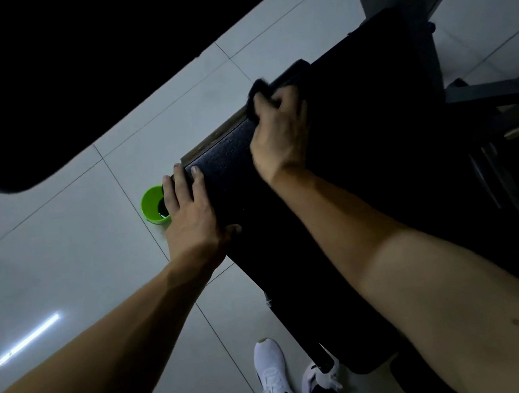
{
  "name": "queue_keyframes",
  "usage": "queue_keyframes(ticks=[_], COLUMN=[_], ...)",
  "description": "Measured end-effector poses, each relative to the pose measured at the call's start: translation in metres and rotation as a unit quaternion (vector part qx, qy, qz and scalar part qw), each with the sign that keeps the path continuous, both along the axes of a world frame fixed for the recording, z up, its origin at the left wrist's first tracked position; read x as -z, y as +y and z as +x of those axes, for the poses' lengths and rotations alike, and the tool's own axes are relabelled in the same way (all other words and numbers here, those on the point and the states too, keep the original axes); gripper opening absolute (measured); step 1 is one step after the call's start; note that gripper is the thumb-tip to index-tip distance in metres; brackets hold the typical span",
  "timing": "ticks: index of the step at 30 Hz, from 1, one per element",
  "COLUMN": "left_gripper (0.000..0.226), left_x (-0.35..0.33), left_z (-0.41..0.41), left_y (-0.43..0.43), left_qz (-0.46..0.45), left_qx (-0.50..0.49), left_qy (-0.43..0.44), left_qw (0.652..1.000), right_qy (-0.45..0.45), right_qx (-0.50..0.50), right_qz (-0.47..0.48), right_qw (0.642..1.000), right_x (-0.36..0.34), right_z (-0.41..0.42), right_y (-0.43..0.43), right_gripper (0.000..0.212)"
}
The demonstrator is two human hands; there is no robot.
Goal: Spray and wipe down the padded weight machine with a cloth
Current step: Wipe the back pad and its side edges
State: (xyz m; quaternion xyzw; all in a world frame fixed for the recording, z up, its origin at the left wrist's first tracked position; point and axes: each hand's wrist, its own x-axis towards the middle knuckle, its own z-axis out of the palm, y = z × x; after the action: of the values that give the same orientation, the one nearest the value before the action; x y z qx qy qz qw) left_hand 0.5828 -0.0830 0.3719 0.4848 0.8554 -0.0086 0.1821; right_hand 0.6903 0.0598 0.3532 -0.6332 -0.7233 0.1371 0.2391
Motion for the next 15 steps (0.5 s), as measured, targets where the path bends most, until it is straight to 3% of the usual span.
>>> queue_keyframes(ticks=[4,7,10,13,15], left_gripper=[0.117,0.123,0.128,0.129,0.129], left_x=[0.0,-0.001,0.0,0.003,0.006], left_z=[-0.001,-0.002,-0.004,-0.007,-0.008], left_y=[-0.002,-0.003,-0.004,-0.004,-0.005], left_qz=[0.009,0.012,0.01,0.011,0.016], left_qx=[-0.004,0.005,0.014,0.02,0.022], left_qy=[-0.011,-0.014,-0.008,-0.015,-0.019], left_qw=[1.0,1.0,1.0,1.0,0.999], right_qy=[-0.022,-0.043,-0.038,-0.026,-0.011], right_qx=[-0.231,-0.308,-0.187,-0.044,-0.027], right_qz=[-0.018,0.025,0.075,0.016,0.016], right_qw=[0.972,0.95,0.979,0.999,0.999], right_x=[-0.001,0.002,0.008,0.008,0.01], right_z=[-0.047,-0.031,0.012,0.035,0.03], right_y=[-0.06,-0.035,0.014,0.028,-0.003], right_gripper=[0.032,0.031,0.043,0.048,0.049])
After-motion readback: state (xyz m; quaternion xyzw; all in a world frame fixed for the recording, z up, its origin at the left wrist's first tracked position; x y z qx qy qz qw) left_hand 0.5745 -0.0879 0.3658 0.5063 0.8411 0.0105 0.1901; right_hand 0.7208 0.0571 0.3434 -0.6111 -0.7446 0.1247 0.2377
